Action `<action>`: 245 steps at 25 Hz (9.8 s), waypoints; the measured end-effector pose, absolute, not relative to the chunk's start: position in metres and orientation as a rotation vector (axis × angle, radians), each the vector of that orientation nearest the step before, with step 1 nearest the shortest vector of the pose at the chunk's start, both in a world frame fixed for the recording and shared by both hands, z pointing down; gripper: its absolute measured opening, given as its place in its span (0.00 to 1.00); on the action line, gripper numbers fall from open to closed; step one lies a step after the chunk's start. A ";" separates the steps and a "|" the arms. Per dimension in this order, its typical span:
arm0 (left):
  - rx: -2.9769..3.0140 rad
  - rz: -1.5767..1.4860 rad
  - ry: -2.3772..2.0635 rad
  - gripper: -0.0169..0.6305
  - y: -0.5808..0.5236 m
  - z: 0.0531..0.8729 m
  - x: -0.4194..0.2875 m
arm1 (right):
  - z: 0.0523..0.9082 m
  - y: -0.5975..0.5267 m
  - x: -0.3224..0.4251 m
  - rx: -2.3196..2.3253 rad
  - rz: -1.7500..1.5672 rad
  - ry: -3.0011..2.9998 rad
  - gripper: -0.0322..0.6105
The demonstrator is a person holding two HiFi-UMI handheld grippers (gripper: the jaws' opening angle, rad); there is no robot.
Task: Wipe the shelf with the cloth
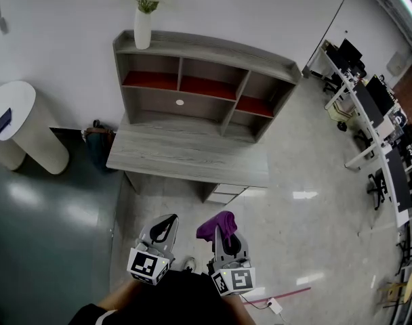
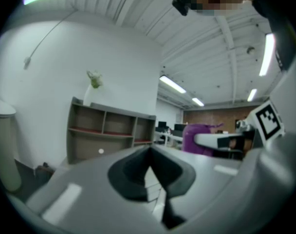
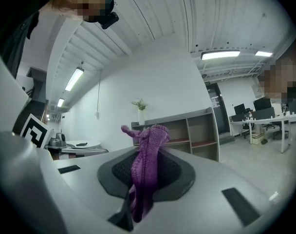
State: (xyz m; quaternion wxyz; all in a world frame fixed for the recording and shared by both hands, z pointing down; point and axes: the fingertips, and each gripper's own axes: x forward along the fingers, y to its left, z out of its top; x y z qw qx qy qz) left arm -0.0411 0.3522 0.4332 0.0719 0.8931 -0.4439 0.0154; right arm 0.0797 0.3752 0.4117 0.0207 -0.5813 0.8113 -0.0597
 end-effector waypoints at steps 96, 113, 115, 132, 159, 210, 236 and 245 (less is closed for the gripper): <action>2.624 0.101 -1.404 0.03 -0.110 0.446 0.016 | 0.438 -0.109 0.163 -1.868 -0.208 2.517 0.13; 2.705 0.121 -1.261 0.03 -0.159 0.450 0.003 | 0.458 -0.171 0.167 -2.138 -0.221 2.384 0.13; 2.706 0.117 -1.263 0.03 -0.164 0.449 0.000 | 0.461 -0.179 0.171 -2.163 -0.228 2.371 0.13; 2.698 0.115 -1.204 0.03 -0.192 0.458 0.011 | 0.485 -0.227 0.187 -2.286 -0.294 2.380 0.13; 2.697 0.105 -1.192 0.03 -0.216 0.468 0.018 | 0.536 -0.273 0.192 -2.444 -0.406 2.533 0.13; 2.535 0.027 -1.543 0.03 -0.160 0.454 -0.110 | 0.540 -0.278 -0.037 -1.820 -0.227 3.142 0.13; 2.703 -0.027 -1.276 0.03 -0.160 0.440 -0.038 | 0.474 -0.263 0.111 -2.275 -0.142 2.595 0.13; 2.770 -0.027 -1.156 0.03 -0.167 0.436 -0.006 | 0.498 -0.266 0.181 -2.570 -0.265 2.400 0.13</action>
